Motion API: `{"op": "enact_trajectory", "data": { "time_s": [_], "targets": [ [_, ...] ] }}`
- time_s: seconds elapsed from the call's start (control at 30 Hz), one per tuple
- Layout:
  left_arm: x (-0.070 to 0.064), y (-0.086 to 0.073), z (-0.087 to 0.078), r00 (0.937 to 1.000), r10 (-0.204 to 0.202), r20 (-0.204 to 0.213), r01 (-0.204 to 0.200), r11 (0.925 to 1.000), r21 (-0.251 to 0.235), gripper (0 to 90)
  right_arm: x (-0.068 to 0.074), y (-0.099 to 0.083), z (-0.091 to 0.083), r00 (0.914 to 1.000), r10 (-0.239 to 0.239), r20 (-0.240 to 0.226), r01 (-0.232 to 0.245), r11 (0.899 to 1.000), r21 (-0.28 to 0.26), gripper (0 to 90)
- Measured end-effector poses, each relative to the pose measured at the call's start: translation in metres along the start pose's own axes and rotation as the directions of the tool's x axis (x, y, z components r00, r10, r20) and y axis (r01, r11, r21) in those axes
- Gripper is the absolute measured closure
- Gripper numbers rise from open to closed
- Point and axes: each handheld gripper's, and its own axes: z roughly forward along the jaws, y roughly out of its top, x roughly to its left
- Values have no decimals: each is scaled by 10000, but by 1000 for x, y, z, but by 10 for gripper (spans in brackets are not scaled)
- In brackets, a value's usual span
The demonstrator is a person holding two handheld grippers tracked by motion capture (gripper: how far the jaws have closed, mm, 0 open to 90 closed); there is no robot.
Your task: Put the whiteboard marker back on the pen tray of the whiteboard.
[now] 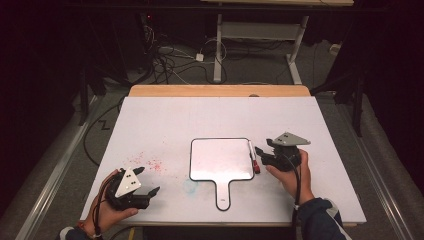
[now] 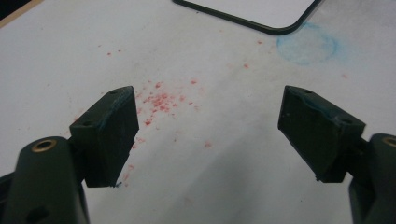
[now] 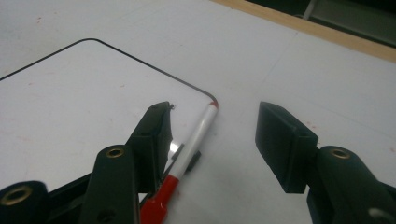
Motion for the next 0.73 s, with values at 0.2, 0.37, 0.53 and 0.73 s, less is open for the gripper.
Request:
{"op": "enact_trajectory", "data": {
  "time_s": [0.2, 0.37, 0.53, 0.73],
  "targets": [
    [0, 0, -2, 9996, 189, -228, -191, 9998, -81, 195, 6, -15, -32, 9971, -762, 69, 765, 9907, -1121, 369],
    [0, 0, -2, 9980, 312, -547, -312, 9995, 14, 195, 14, -32, -51, 9913, -1278, 323, 1312, 9806, -1456, 296],
    [0, 1, -1, 9967, 317, -752, -320, 9995, -27, 195, 14, -47, -63, 9904, -1263, 559, 1336, 9787, -1559, 269],
    [0, 2, 2, 9969, 336, -715, -336, 9994, 17, 195, 14, -53, -69, 9902, -1242, 633, 1328, 9786, -1569, 245]
  ]
}}
